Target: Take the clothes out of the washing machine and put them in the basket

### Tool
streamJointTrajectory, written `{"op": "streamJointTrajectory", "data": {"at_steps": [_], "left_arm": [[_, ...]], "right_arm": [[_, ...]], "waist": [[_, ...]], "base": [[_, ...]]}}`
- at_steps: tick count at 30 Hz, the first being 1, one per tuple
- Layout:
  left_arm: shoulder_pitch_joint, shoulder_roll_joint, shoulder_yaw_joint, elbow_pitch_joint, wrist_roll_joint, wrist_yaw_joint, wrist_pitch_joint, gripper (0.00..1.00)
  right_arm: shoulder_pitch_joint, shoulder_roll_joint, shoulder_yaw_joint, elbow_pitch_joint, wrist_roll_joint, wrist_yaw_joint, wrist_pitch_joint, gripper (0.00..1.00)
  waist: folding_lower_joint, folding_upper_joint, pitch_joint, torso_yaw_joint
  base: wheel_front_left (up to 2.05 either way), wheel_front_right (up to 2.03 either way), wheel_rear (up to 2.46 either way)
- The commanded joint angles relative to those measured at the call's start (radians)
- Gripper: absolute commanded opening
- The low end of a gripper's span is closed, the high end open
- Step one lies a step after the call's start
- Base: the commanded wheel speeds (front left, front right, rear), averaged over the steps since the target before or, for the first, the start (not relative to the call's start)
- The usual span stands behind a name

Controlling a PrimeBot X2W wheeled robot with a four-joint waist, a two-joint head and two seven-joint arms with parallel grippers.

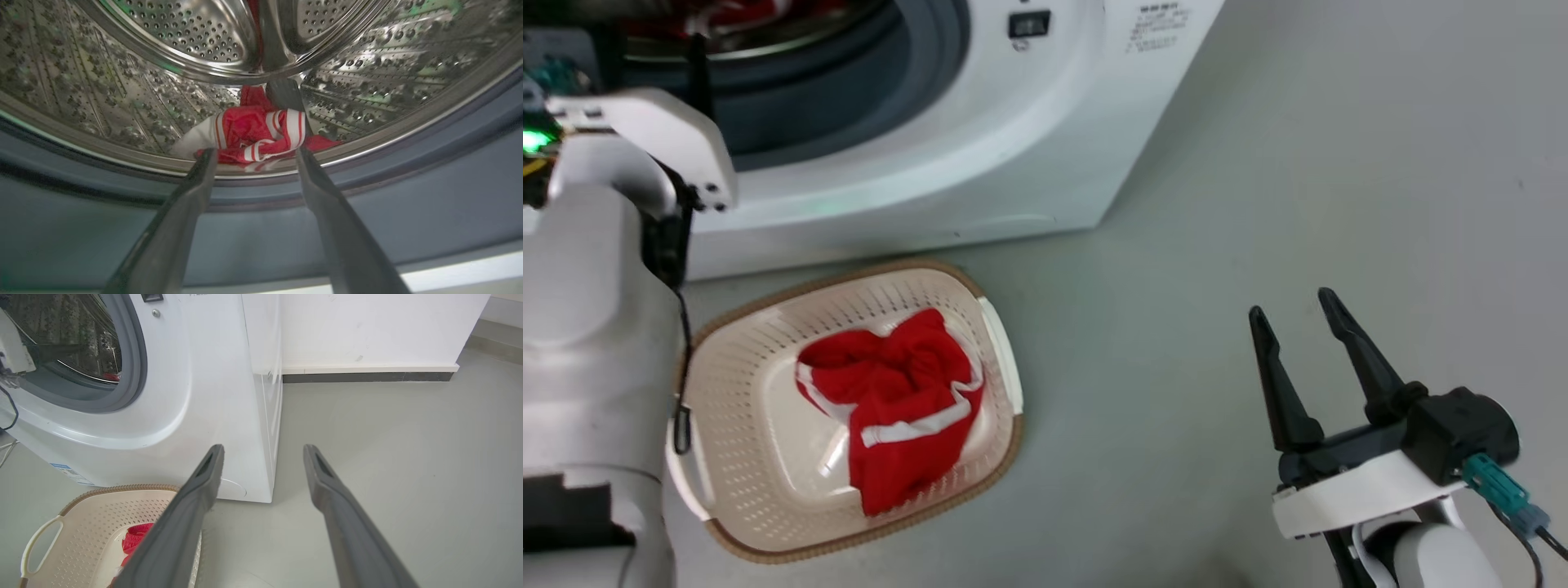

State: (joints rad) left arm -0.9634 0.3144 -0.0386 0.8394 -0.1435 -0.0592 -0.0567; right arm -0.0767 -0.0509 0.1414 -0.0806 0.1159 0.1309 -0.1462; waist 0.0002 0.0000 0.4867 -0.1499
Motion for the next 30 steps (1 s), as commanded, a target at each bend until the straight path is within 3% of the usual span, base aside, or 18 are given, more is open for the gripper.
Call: {"op": "streamJointTrajectory", "data": {"at_steps": [1, 16, 22, 27, 28, 29, 30], "left_arm": [[-0.032, 0.009, -0.004, 0.02, 0.004, -0.003, 0.022, 1.0], [-0.352, 0.192, -0.038, 0.163, 0.042, -0.01, 0.372, 1.0], [-0.41, 0.289, -0.04, 0.14, 0.054, 0.006, 0.547, 1.0], [-0.386, 0.323, -0.038, 0.109, 0.051, 0.028, 0.657, 1.0], [-0.377, 0.326, -0.038, 0.096, 0.05, 0.034, 0.672, 0.16], [-0.37, 0.327, -0.038, 0.083, 0.049, 0.039, 0.684, 0.0], [-0.362, 0.329, -0.038, 0.067, 0.047, 0.044, 0.694, 0.0]], "right_arm": [[-0.025, 0.001, 0.008, 0.012, 0.009, 0.0, -0.013, 1.0], [-0.111, 0.001, 0.098, 0.111, 0.077, 0.0, -0.084, 1.0], [-0.097, 0.002, 0.139, 0.138, 0.107, 0.0, -0.101, 1.0], [-0.098, 0.001, 0.154, 0.146, 0.117, 0.0, -0.108, 1.0], [-0.098, 0.001, 0.155, 0.147, 0.119, 0.0, -0.11, 1.0], [-0.098, 0.001, 0.155, 0.148, 0.122, 0.0, -0.11, 1.0], [-0.1, 0.001, 0.155, 0.15, 0.124, 0.0, -0.111, 1.0]], "waist": [[-0.0002, 0.0, 0.085, -0.057], [-0.0002, 0.0, 0.227, -0.211], [-0.0002, 0.0, 0.262, -0.276], [-0.0002, 0.0, 0.271, -0.301], [-0.0002, 0.0, 0.272, -0.303], [-0.0002, 0.0, 0.272, -0.304], [-0.0002, 0.0, 0.273, -0.304]], "base": [[0.0, 0.0, 0.0], [0.0, 0.0, 0.0], [0.0, 0.0, 0.0], [0.0, 0.0, 0.0], [0.0, 0.0, 0.0], [0.0, 0.0, 0.0], [0.0, 0.0, 0.0]]}}
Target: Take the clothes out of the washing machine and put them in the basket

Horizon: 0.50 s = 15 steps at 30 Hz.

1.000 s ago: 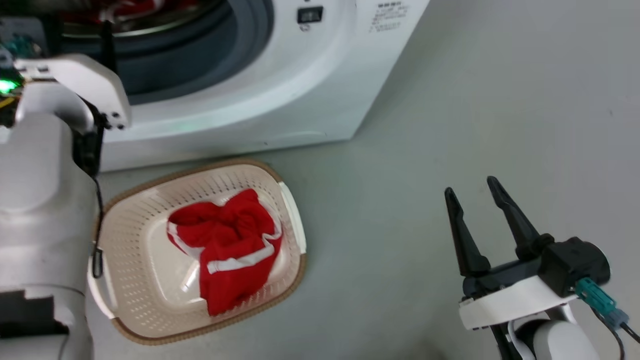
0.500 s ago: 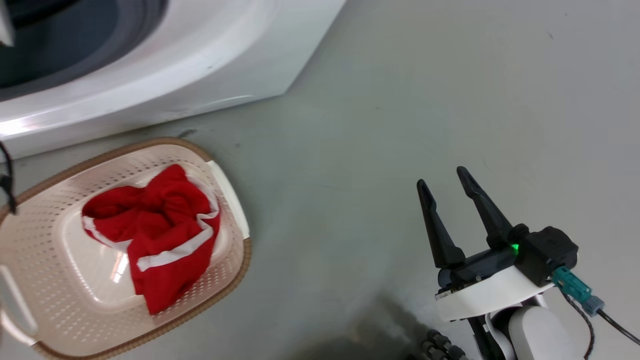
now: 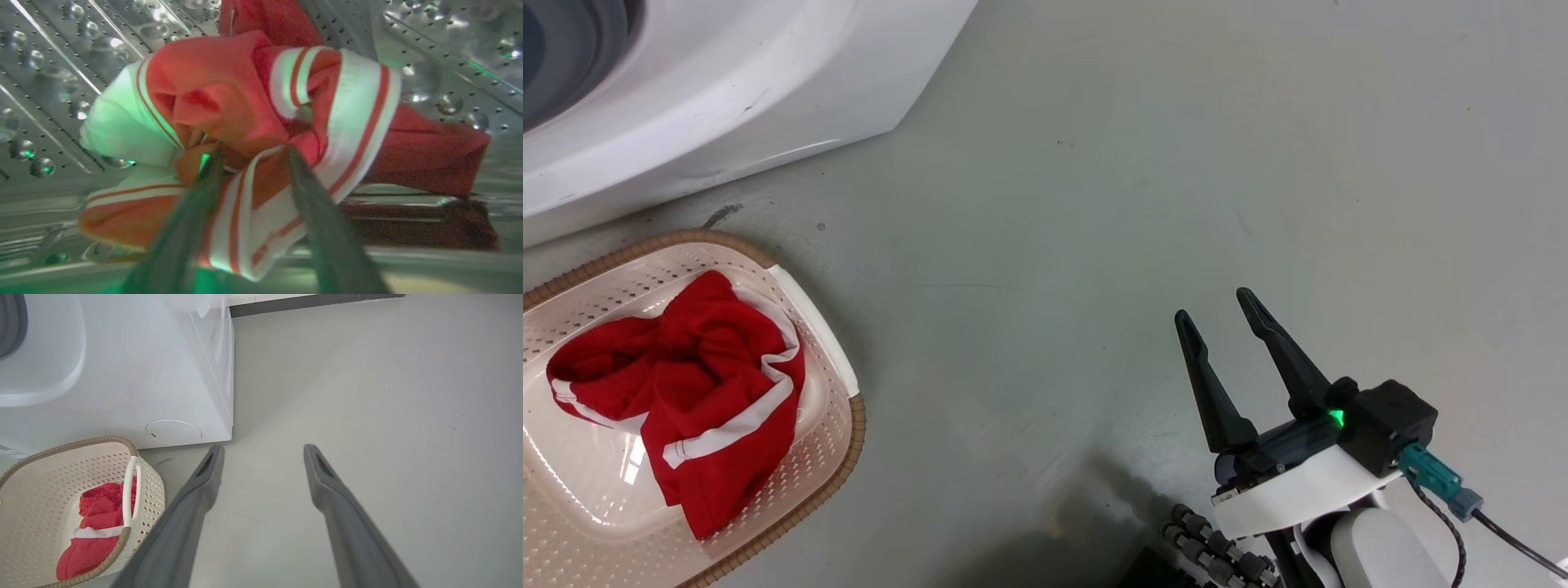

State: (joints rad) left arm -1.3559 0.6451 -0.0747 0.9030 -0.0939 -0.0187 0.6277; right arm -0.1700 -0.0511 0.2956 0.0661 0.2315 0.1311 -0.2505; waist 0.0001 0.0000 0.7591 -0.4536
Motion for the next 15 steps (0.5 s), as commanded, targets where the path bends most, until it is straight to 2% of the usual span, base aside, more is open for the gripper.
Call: {"op": "streamJointTrajectory", "data": {"at_steps": [1, 9, 15], "left_arm": [[0.037, 0.002, -0.003, -0.02, 0.0, 0.01, 0.007, 0.0], [0.123, 0.017, -0.003, -0.191, 0.013, 0.07, -0.096, 0.0], [0.212, -0.002, 0.003, -0.268, 0.003, 0.102, -0.297, 0.0]], "right_arm": [[-0.009, 0.002, 0.001, 0.004, 0.009, -0.001, -0.008, 1.0], [-0.024, 0.001, 0.003, 0.017, 0.015, -0.001, -0.011, 1.0], [-0.022, 0.001, -0.022, 0.028, -0.004, -0.001, -0.012, 1.0]], "waist": [[-0.0001, 0.0, 0.002, 0.0], [-0.0001, 0.0, -0.023, 0.004], [-0.0001, 0.0, -0.083, 0.024]], "base": [[0.0, 0.0, 0.0], [0.0, 0.0, 0.0], [0.0, 0.0, 0.0]]}}
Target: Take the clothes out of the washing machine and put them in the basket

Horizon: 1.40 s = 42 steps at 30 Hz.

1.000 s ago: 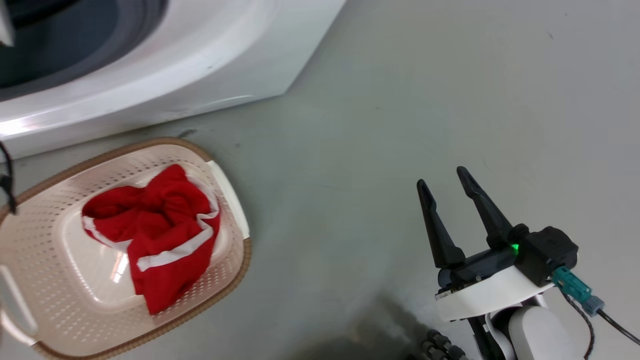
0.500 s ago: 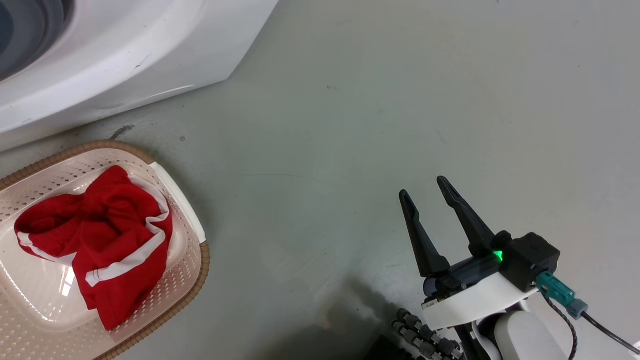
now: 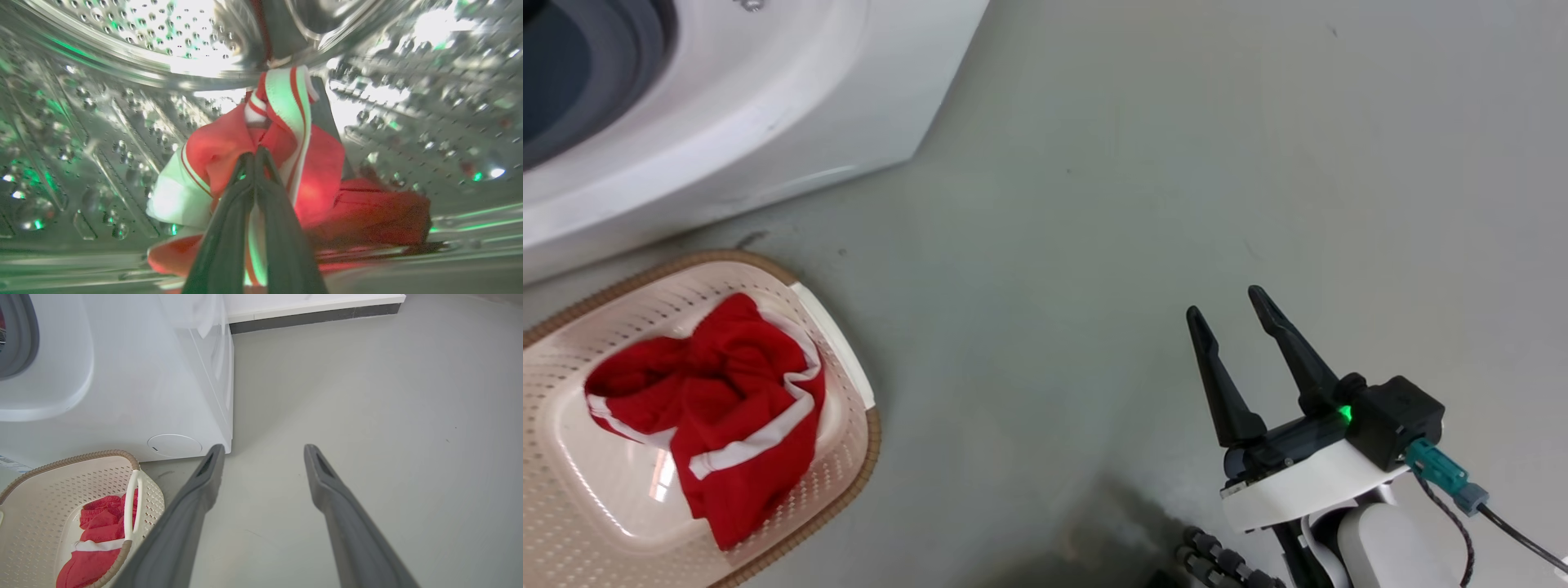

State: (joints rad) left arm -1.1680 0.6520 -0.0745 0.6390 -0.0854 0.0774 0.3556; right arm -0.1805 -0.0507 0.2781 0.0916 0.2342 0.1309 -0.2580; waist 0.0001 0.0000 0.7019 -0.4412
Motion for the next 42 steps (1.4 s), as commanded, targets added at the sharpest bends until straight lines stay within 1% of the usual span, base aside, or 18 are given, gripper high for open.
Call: {"op": "streamJointTrajectory", "data": {"at_steps": [1, 7, 12, 18, 20, 24, 25, 27, 29, 31, 40, 42], "left_arm": [[0.041, -0.017, 0.004, -0.008, -0.01, 0.011, -0.065, 0.0], [0.137, -0.092, 0.027, 0.025, -0.069, 0.021, -0.264, 0.0], [0.223, -0.154, 0.031, 0.075, -0.111, 0.003, -0.408, 0.0], [0.332, -0.215, 0.041, 0.158, -0.162, -0.026, -0.53, 0.0], [0.372, -0.226, 0.045, 0.185, -0.176, -0.04, -0.563, 0.0], [0.444, -0.255, 0.06, 0.219, -0.204, -0.062, -0.604, 0.0], [0.481, -0.269, 0.064, 0.223, -0.213, -0.074, -0.615, 0.0], [0.514, -0.279, 0.067, 0.215, -0.217, -0.084, -0.619, 0.0], [0.544, -0.292, 0.07, 0.191, -0.218, -0.093, -0.622, 0.0], [0.574, -0.303, 0.084, 0.127, -0.21, -0.093, -0.622, 0.0], [0.781, -0.402, 0.134, -0.201, -0.169, -0.102, -0.622, 0.0], [0.834, -0.425, 0.137, -0.271, -0.158, -0.098, -0.622, 0.0]], "right_arm": [[-0.009, 0.001, -0.011, 0.002, -0.01, 0.0, -0.004, 1.0], [0.024, 0.001, -0.05, 0.0, -0.036, 0.0, 0.016, 1.0], [0.06, 0.0, -0.079, -0.002, -0.052, 0.0, 0.04, 1.0], [0.117, 0.0, -0.106, -0.015, -0.066, 0.0, 0.073, 1.0], [0.137, 0.0, -0.112, -0.018, -0.069, 0.0, 0.084, 1.0], [0.176, 0.0, -0.122, -0.029, -0.077, 0.0, 0.101, 1.0], [0.195, 0.0, -0.128, -0.037, -0.082, 0.0, 0.109, 1.0], [0.211, 0.0, -0.136, -0.045, -0.086, 0.0, 0.118, 1.0], [0.229, 0.0, -0.145, -0.055, -0.091, 0.0, 0.128, 1.0], [0.244, 0.0, -0.153, -0.068, -0.096, 0.0, 0.138, 1.0], [0.3, 0.001, -0.19, -0.113, -0.115, 0.0, 0.174, 1.0], [0.308, 0.001, -0.195, -0.121, -0.115, 0.0, 0.179, 1.0]], "waist": [[-0.0001, 0.0, -0.042, 0.017], [-0.0001, 0.0, -0.157, 0.059], [-0.0001, 0.0, -0.267, 0.09], [-0.0001, 0.0, -0.384, 0.115], [-0.0001, 0.0, -0.423, 0.122], [-0.0001, 0.0, -0.497, 0.138], [-0.0001, 0.0, -0.533, 0.148], [-0.0001, 0.0, -0.565, 0.16], [-0.0001, 0.0, -0.592, 0.175], [-0.0001, 0.0, -0.612, 0.192], [-0.0001, 0.0, -0.654, 0.276], [-0.0001, 0.0, -0.658, 0.292]], "base": [[0.0, 0.0, 0.0], [0.0, 0.0, 0.0], [0.0, 0.0, 0.0], [0.0, 0.0, 0.0], [0.0, 0.0, 0.0], [0.0, 0.0, 0.0], [0.0, 0.0, 0.0], [0.0, 0.0, 0.0], [0.0, 0.0, 0.0], [0.0, 0.0, 0.0], [0.0, 0.0, 0.0], [0.0, 0.0, 0.0]]}}
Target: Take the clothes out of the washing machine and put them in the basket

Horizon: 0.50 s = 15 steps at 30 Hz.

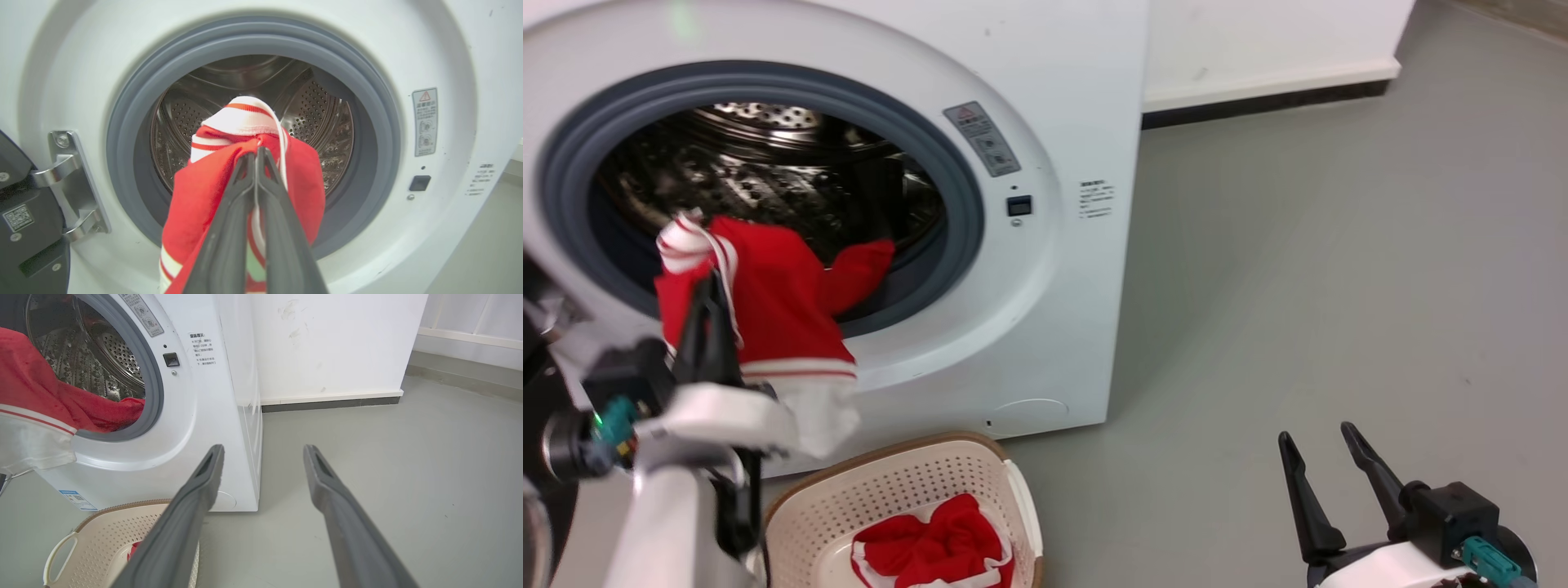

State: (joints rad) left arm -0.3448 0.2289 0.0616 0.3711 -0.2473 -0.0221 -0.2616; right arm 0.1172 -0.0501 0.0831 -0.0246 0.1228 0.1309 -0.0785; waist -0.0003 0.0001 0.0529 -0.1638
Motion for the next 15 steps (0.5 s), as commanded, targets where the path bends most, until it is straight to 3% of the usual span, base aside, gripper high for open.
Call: {"op": "streamJointTrajectory", "data": {"at_steps": [1, 9, 15], "left_arm": [[0.043, -0.015, 0.0, -0.039, 0.012, 0.004, -0.005, 0.0], [0.299, -0.101, -0.029, -0.261, 0.032, 0.002, -0.005, 0.0], [0.423, -0.144, -0.059, -0.318, 0.012, 0.021, -0.005, 0.0]], "right_arm": [[0.014, 0.0, 0.0, -0.007, -0.004, 0.0, 0.003, 1.0], [0.029, 0.0, 0.006, -0.031, -0.005, 0.0, 0.013, 1.0], [0.003, 0.0, 0.008, -0.039, -0.002, 0.0, 0.01, 1.0]], "waist": [[0.0003, -0.0001, -0.011, 0.022], [0.0003, -0.0001, 0.007, 0.068], [0.0003, -0.0001, 0.059, 0.094]], "base": [[0.0, 0.0, 0.0], [0.0, 0.0, 0.0], [0.0, 0.0, 0.0]]}}
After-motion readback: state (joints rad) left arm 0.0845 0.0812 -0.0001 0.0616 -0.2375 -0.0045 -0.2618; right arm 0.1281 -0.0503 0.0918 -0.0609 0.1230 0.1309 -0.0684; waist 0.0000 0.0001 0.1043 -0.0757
